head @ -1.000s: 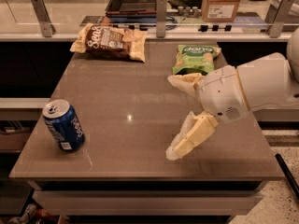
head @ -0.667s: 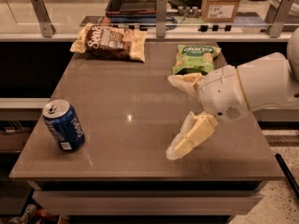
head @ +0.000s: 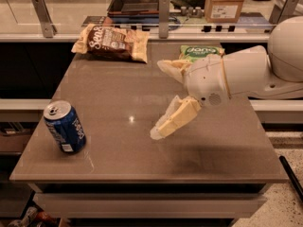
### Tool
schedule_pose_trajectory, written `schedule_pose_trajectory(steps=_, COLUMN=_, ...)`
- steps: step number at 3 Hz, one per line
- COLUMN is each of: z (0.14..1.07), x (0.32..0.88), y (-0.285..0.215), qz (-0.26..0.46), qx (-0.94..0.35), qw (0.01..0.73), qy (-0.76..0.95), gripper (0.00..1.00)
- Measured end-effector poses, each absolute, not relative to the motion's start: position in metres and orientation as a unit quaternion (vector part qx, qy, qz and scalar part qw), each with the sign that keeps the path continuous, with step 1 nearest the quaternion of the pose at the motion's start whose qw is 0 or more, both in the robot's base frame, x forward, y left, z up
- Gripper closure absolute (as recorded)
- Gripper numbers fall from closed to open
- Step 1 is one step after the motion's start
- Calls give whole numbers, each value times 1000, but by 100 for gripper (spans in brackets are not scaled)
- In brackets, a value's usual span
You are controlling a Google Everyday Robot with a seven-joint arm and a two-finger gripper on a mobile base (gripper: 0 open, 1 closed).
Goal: Move pepsi can near brown chip bag
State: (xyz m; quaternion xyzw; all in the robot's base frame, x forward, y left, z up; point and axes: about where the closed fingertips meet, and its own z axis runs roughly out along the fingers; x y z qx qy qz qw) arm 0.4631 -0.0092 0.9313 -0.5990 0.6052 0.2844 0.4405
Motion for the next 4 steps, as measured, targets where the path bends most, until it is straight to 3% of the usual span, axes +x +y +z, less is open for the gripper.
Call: schedule_pose_trajectory(steps=4, z=914, x=463, y=86, qz=380, qx=-547, qw=518, qy=537, gripper=0)
